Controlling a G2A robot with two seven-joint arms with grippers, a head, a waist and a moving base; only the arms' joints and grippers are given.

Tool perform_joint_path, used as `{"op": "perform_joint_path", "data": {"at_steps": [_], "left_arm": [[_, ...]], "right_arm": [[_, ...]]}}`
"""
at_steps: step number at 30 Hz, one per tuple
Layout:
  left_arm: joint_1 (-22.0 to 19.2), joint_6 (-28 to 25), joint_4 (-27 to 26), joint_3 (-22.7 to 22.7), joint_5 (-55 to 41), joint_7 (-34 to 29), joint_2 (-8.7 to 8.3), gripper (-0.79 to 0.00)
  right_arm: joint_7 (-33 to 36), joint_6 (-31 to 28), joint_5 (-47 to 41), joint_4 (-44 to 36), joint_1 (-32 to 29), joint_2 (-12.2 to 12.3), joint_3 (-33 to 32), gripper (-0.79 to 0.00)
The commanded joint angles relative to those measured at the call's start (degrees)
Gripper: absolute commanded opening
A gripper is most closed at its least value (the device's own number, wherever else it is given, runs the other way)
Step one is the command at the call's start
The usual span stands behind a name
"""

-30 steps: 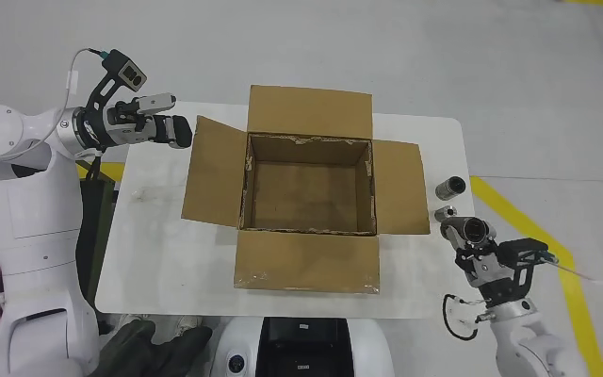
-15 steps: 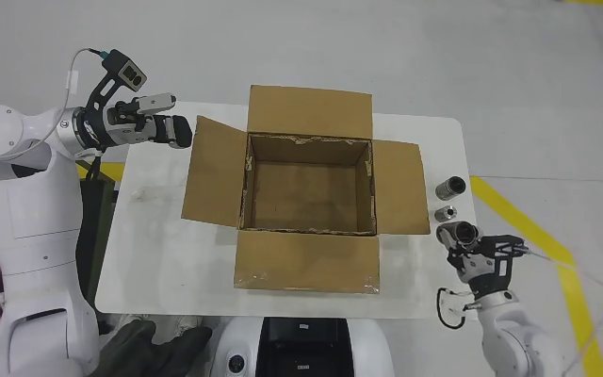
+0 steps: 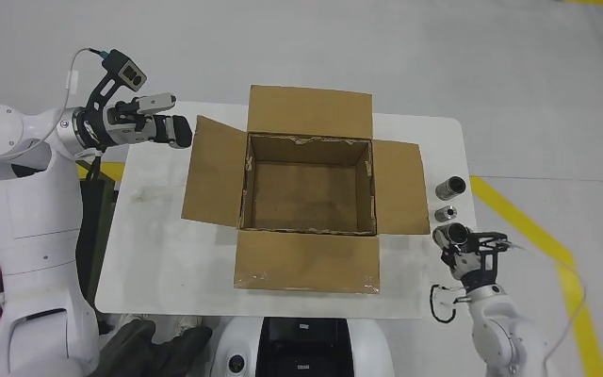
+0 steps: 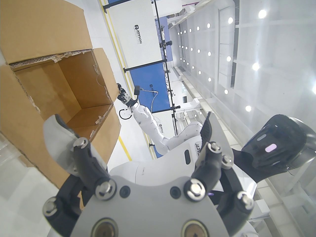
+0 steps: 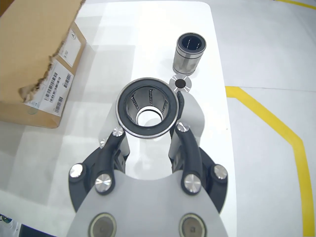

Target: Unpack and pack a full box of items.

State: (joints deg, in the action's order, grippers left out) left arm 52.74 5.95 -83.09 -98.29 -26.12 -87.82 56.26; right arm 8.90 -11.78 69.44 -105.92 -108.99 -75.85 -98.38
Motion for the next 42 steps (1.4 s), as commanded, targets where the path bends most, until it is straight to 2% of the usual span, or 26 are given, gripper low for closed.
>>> {"op": "perform_joint_path", "data": {"at_steps": [1, 29, 30, 35, 36, 37, 38, 39, 40, 42], "left_arm": [[0.0, 0.0, 0.0, 0.0, 0.0, 0.0, 0.00, 0.000], [0.0, 0.0, 0.0, 0.0, 0.0, 0.0, 0.00, 0.000], [0.0, 0.0, 0.0, 0.0, 0.0, 0.0, 0.00, 0.000], [0.0, 0.0, 0.0, 0.0, 0.0, 0.0, 0.00, 0.000], [0.0, 0.0, 0.0, 0.0, 0.0, 0.0, 0.00, 0.000], [0.0, 0.0, 0.0, 0.0, 0.0, 0.0, 0.00, 0.000], [0.0, 0.0, 0.0, 0.0, 0.0, 0.0, 0.00, 0.000], [0.0, 0.0, 0.0, 0.0, 0.0, 0.0, 0.00, 0.000], [0.0, 0.0, 0.0, 0.0, 0.0, 0.0, 0.00, 0.000], [0.0, 0.0, 0.0, 0.0, 0.0, 0.0, 0.00, 0.000]], "right_arm": [[0.1, 0.0, -0.1, 1.3, 0.9, 0.0, 0.3, -0.785], [0.6, 2.0, -0.3, 12.7, 9.2, 0.6, 2.5, -0.785], [0.6, 2.0, -0.1, 13.0, 9.4, 0.6, 2.8, -0.767], [1.0, 3.2, 1.7, 13.3, 9.8, 0.6, 3.8, -0.631], [0.8, 3.3, 1.8, 13.3, 9.7, 0.7, 3.8, -0.563], [0.5, 3.5, 1.6, 13.2, 9.6, 0.6, 3.9, -0.456], [0.3, 3.6, 1.5, 13.2, 9.4, 0.6, 3.9, -0.225], [0.1, 3.7, 1.5, 13.2, 9.2, 0.6, 4.0, -0.037], [0.0, 3.7, 1.3, 13.2, 9.1, 0.6, 4.1, 0.000], [-0.5, 4.0, 1.1, 12.8, 8.5, 0.6, 4.2, 0.000]]}}
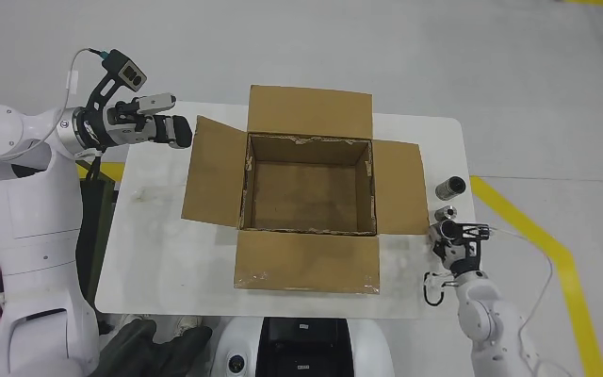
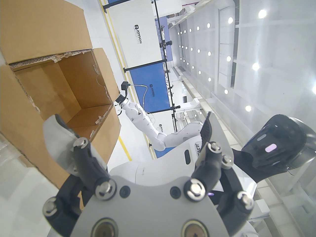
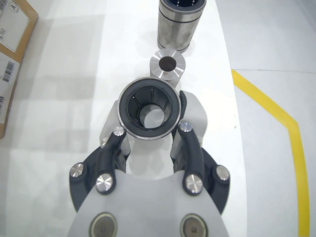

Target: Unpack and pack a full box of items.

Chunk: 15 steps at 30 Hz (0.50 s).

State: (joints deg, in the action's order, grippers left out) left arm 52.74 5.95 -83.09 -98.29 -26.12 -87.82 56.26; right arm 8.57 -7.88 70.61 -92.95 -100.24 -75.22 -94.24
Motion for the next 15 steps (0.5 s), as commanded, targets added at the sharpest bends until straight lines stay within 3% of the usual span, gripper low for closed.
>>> {"op": "perform_joint_path", "data": {"at_steps": [1, 7, 15], "left_arm": [[0.0, 0.0, 0.0, 0.0, 0.0, 0.0, 0.00, 0.000], [0.0, 0.0, 0.0, 0.0, 0.0, 0.0, 0.00, 0.000], [0.0, 0.0, 0.0, 0.0, 0.0, 0.0, 0.00, 0.000]], "right_arm": [[-0.6, 0.2, -0.3, -0.6, -0.6, 0.0, -0.1, 0.000], [-3.9, 1.2, -1.2, -4.9, -4.6, 0.0, -1.5, 0.000], [-9.4, 1.7, -1.9, -17.1, -14.1, 0.1, -5.2, 0.000]]}}
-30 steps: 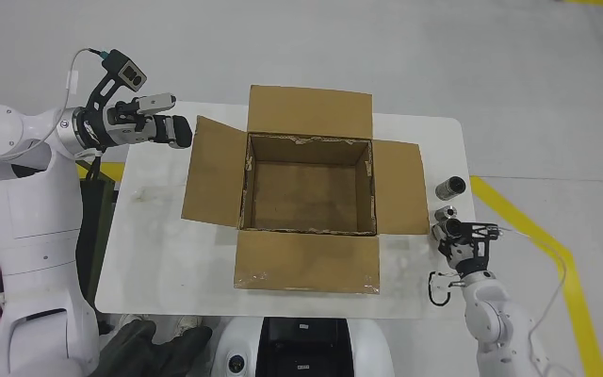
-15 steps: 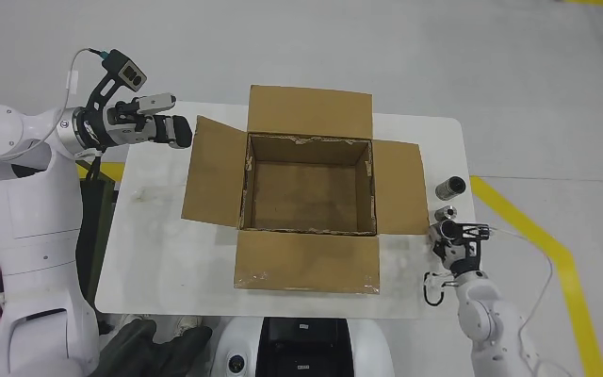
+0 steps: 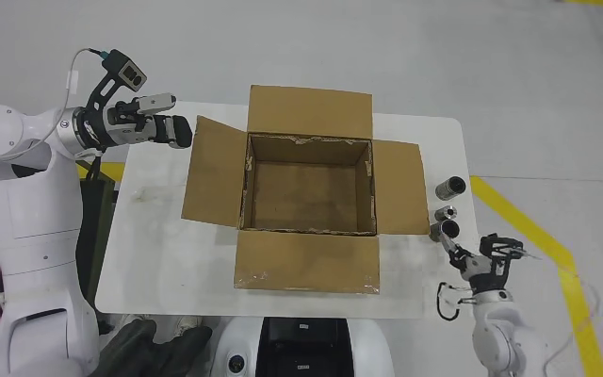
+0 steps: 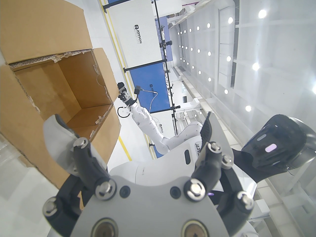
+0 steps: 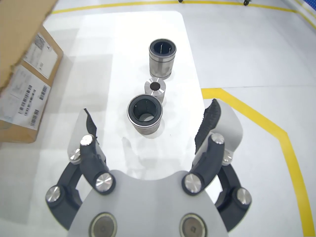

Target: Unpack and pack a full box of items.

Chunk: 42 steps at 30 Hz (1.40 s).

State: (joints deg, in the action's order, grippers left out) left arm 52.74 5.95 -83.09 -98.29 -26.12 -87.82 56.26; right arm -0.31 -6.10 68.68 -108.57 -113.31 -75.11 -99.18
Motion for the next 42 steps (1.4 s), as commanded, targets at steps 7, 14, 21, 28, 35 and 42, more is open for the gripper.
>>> {"op": "perform_joint_path", "data": {"at_steps": [7, 14, 21, 28, 35, 42], "left_arm": [[0.0, 0.0, 0.0, 0.0, 0.0, 0.0, 0.00, 0.000], [0.0, 0.0, 0.0, 0.0, 0.0, 0.0, 0.00, 0.000], [0.0, 0.0, 0.0, 0.0, 0.0, 0.0, 0.00, 0.000], [0.0, 0.0, 0.0, 0.0, 0.0, 0.0, 0.00, 0.000], [0.0, 0.0, 0.0, 0.0, 0.0, 0.0, 0.00, 0.000], [0.0, 0.0, 0.0, 0.0, 0.0, 0.0, 0.00, 0.000]], "right_arm": [[-4.1, -2.2, 0.2, -8.8, -7.0, 0.0, -1.6, 0.000], [-2.3, -2.4, 5.1, -11.5, -8.0, 0.1, -0.7, 0.000], [5.5, -4.8, 5.1, -8.0, -3.0, 0.5, -0.6, 0.000], [10.1, -5.8, 3.4, -1.8, 2.6, 0.8, -0.1, 0.000], [14.0, -7.2, 1.3, 4.1, 7.4, 1.0, 0.8, 0.000], [18.0, -7.8, -0.6, 8.9, 11.9, 1.2, 1.8, 0.000]]}}
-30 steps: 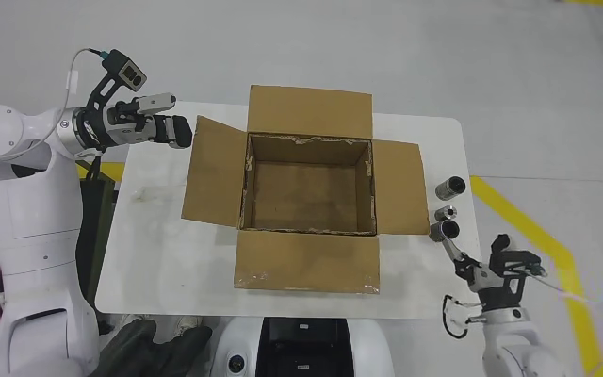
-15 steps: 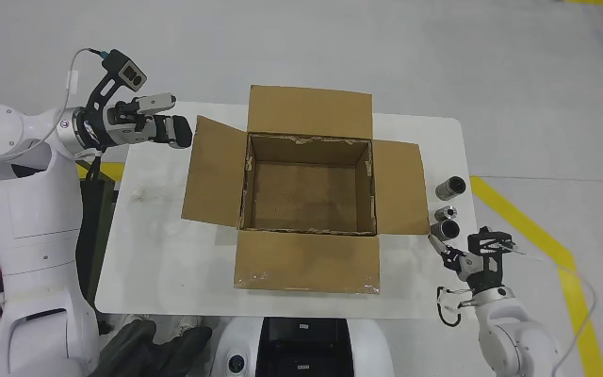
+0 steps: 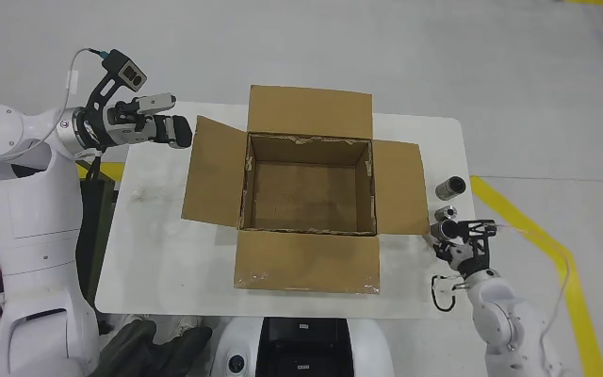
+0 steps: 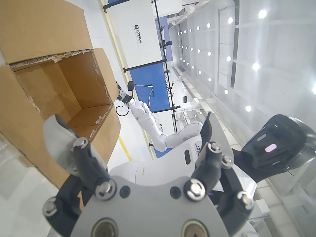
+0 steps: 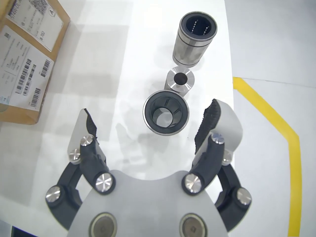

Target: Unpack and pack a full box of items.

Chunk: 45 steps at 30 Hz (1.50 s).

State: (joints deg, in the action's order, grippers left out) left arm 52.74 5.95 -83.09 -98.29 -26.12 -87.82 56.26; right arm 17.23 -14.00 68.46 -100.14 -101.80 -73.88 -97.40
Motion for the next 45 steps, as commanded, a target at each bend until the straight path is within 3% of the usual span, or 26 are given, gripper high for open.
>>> {"op": "perform_joint_path", "data": {"at_steps": [1, 11, 12, 13, 15, 22, 24, 31, 45], "left_arm": [[0.0, 0.0, 0.0, 0.0, 0.0, 0.0, 0.00, 0.000], [0.0, 0.0, 0.0, 0.0, 0.0, 0.0, 0.00, 0.000], [0.0, 0.0, 0.0, 0.0, 0.0, 0.0, 0.00, 0.000], [0.0, 0.0, 0.0, 0.0, 0.0, 0.0, 0.00, 0.000], [0.0, 0.0, 0.0, 0.0, 0.0, 0.0, 0.00, 0.000], [0.0, 0.0, 0.0, 0.0, 0.0, 0.0, 0.00, 0.000], [0.0, 0.0, 0.0, 0.0, 0.0, 0.0, 0.00, 0.000], [0.0, 0.0, 0.0, 0.0, 0.0, 0.0, 0.00, 0.000], [0.0, 0.0, 0.0, 0.0, 0.0, 0.0, 0.00, 0.000]], "right_arm": [[1.0, 0.3, -0.9, 0.9, 0.8, 0.0, 0.1, 0.000], [3.7, 0.7, -3.4, 2.7, 2.2, 0.3, 0.0, -0.009], [3.9, 0.7, -3.5, 2.7, 2.2, 0.3, 0.0, -0.046], [4.0, 0.8, -3.6, 2.8, 2.3, 0.4, 0.1, -0.154], [4.3, 0.9, -3.8, 2.9, 2.5, 0.4, 0.1, -0.286], [5.2, 1.1, -3.9, 3.6, 3.6, 0.6, 0.6, -0.616], [5.4, 1.2, -4.1, 3.4, 3.6, 0.7, 0.5, -0.773], [5.9, 2.7, -3.2, -0.8, 0.9, 0.9, 0.4, -0.785], [0.1, 7.0, -0.2, -16.4, -9.4, 0.9, -2.2, -0.785]]}}
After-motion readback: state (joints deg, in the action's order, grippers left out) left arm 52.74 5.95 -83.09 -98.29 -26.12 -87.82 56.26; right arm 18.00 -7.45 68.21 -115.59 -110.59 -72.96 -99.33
